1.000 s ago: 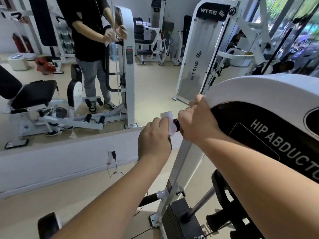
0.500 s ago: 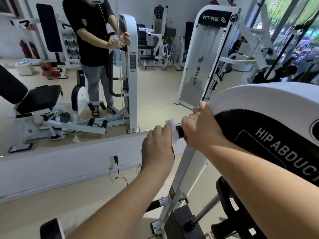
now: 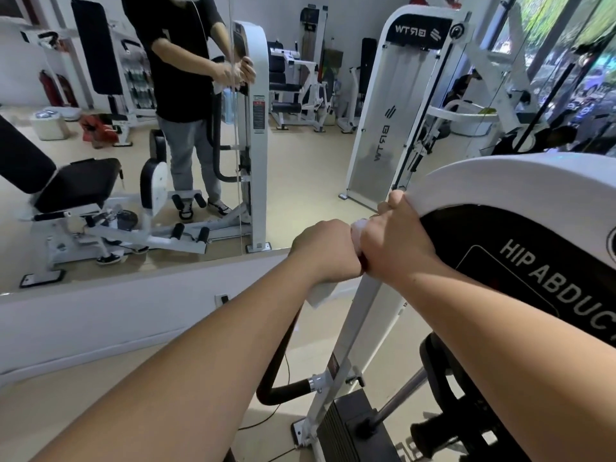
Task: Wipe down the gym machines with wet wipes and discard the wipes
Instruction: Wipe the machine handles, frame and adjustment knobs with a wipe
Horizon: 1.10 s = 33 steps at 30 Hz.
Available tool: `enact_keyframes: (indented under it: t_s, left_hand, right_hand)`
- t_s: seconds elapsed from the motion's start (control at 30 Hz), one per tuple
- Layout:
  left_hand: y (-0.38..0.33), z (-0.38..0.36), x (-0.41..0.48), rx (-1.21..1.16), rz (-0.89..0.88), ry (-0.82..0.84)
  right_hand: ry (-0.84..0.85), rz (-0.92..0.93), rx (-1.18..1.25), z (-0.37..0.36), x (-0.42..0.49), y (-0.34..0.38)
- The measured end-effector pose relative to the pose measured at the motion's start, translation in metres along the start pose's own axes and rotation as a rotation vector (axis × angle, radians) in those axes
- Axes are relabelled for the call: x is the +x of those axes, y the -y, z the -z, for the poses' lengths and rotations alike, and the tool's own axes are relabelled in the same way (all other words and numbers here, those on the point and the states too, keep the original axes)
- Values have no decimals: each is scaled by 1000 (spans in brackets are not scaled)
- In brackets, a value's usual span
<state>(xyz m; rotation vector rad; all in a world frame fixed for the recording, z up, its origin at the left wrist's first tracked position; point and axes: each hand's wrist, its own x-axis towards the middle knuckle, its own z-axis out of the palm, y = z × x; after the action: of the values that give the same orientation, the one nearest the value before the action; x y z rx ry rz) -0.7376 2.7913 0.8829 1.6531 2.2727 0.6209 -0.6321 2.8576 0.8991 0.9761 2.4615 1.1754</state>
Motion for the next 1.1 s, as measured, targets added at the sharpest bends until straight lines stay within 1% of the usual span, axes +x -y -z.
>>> enact_keyframes:
  t_s: [0.03, 0.07, 0.1, 0.13, 0.17, 0.23, 0.27, 0.33, 0.37, 0.4, 0.47, 0.53, 0.6, 0.67, 0.7, 0.73, 0.77, 0.8, 0.83, 0.87, 0.97, 1.03, 1.1]
  left_hand:
    - [5, -7, -9, -5, 0, -100]
    - [13, -17, -20, -13, 8, -237]
    - [22, -28, -30, -76, 23, -373]
    - [32, -40, -40, -189, 48, -465]
    - [42, -50, -49, -327, 83, -502]
    - [51, -64, -60, -549, 174, -500]
    - [51, -67, -61, -592, 215, -502]
    - [50, -67, -57, -594, 266, -489]
    - [48, -61, -56, -563, 284, -457]
    - [44, -52, -53, -480, 274, -401]
    - [27, -29, -38, -132, 154, -251]
    - [3, -11, -24, 178, 25, -169]
    - [-16, -8, -17, 301, 14, -126]
    - [-12, -17, -16, 263, -9, -246]
    - [-3, -23, -22, 225, -40, -322]
    - [9, -31, -28, 179, -71, -382]
    - [20, -40, -37, 145, -87, -412]
    - [27, -50, -46, 110, -91, -423]
    - [31, -58, -56, 83, -91, -424]
    - [32, -62, -68, 51, -85, -405]
    - [39, -56, -87, -88, -158, -298]
    - [52, -41, -83, -59, -249, -299]
    - [60, -29, -70, 72, -349, -341]
  right_hand:
    - [-27, 17, -2, -1, -2, 0]
    - [-54, 31, -15, -1, -3, 2]
    - [-85, 17, -13, 0, -3, 2]
    - [-111, 9, 8, 1, -4, 2]
    - [-96, -7, 41, 6, -5, 1]
    - [-72, -4, 44, 2, -3, 2]
    - [-77, 2, 47, 1, -2, 2]
    - [-73, -4, 54, 0, -1, 3]
    - [-73, -5, 54, -1, 0, 4]
    - [-87, -8, 37, -1, 1, 4]
    - [-89, -29, 45, 1, 1, 2]
    - [-63, 15, 64, 2, -1, 0]
    - [-68, 40, 97, 2, -2, 0]
    - [-91, 7, 154, -8, 0, 0]
    - [-123, -16, 247, -10, 1, 0]
    - [-118, -40, 346, -9, 1, 0]
    - [-117, -36, 328, -9, 2, 0]
    - [-108, -8, 195, -6, 1, 0]
    - [-63, -5, 110, -4, -1, 1]
    - [-28, 0, 72, -1, -2, 2]
    - [-61, 7, 34, 3, -4, 3]
    - [-78, 5, 50, 3, -5, 2]
    - [-94, 12, 53, 4, -6, 2]
